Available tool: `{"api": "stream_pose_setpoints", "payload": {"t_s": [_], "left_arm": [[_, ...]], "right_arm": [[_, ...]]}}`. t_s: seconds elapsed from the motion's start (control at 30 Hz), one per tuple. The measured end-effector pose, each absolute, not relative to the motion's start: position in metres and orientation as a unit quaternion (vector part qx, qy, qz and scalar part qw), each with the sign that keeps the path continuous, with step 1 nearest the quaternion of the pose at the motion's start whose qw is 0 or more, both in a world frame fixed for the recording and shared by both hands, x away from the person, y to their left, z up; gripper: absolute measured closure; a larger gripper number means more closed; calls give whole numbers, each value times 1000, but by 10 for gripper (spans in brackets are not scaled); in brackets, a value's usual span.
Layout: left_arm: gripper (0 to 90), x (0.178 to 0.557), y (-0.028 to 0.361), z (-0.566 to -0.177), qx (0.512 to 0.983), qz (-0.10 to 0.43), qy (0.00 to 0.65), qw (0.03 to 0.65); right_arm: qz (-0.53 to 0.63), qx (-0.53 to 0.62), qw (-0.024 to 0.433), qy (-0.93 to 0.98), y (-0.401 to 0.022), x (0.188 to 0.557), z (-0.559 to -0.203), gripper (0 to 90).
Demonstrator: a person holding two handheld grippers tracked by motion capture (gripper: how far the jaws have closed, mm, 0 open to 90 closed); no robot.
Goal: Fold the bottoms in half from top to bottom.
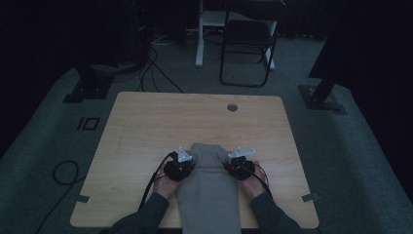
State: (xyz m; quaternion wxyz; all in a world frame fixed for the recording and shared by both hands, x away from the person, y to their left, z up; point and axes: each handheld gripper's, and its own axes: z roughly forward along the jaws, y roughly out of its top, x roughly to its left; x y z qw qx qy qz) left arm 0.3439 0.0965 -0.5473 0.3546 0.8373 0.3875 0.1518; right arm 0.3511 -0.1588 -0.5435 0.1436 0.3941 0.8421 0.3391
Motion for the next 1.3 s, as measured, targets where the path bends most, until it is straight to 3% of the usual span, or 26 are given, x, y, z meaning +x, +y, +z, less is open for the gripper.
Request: {"api": "stream_pose_setpoints", "payload": {"t_s": [1.3], "left_arm": [[831,429,96,-546,826,190,413,333]], "right_arm": [[331,462,147,810,-144,444,-541,871]]}}
